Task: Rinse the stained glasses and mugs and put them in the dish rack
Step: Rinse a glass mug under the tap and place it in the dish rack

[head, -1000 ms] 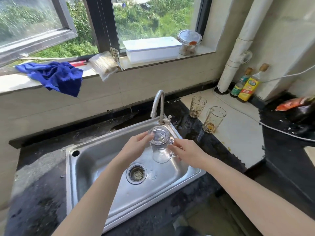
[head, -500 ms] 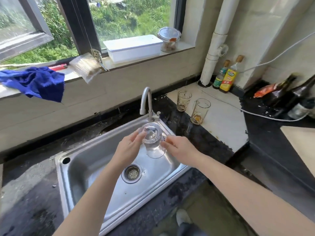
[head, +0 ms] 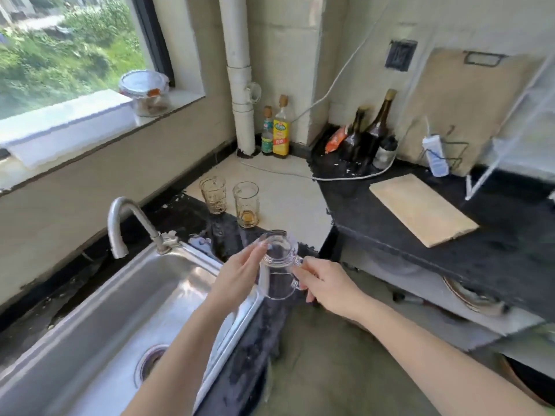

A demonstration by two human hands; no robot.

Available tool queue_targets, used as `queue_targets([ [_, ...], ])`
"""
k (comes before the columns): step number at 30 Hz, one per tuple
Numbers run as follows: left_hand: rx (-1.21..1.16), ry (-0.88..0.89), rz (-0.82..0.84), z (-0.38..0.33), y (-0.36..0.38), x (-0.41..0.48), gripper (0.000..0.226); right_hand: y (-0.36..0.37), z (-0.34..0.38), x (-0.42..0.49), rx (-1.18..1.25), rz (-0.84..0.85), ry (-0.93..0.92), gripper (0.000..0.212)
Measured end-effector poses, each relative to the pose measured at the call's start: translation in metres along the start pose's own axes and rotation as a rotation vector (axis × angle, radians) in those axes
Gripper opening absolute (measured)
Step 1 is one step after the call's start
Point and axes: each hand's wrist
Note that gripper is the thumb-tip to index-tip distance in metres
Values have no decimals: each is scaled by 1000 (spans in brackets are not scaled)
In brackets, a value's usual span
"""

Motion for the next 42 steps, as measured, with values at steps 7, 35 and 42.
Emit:
queue_targets([
  [7, 76, 146, 343, -68, 167, 33, 44, -126, -106, -81, 7, -245, 187, 33],
  [35, 252, 452, 1155, -308, 734, 78, 40, -493, -453, -296, -81, -833, 567, 34],
  [42, 191, 440, 1116, -353, 850, 109, 32, -571, -522, -292, 20, -1014, 662, 29],
])
Point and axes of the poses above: each hand's wrist, its own x-axis towards the middle knuckle, its own y-axis out of the palm, z = x × y
